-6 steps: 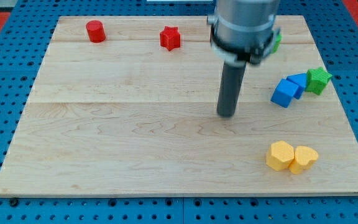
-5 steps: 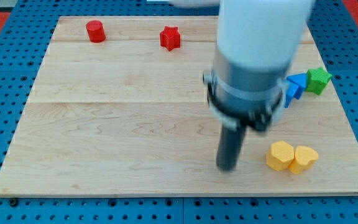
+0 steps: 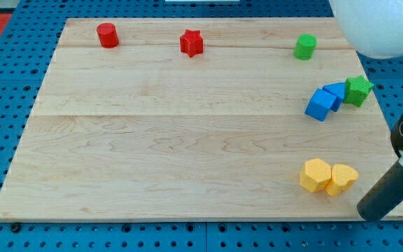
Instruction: Separate the hexagon from the yellow heart
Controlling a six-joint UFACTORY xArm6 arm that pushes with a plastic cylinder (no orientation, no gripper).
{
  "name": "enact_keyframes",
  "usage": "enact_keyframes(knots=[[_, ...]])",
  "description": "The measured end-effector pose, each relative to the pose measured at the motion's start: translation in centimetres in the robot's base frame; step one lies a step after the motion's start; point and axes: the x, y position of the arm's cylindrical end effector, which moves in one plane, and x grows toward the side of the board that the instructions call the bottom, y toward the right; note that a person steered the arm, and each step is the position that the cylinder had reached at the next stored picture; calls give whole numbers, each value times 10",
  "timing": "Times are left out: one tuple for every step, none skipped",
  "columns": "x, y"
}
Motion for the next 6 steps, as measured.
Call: enact_keyframes(knots=[[-7, -25], [-14, -57], [-22, -86], [-17, -89], [1, -77], [-11, -52]])
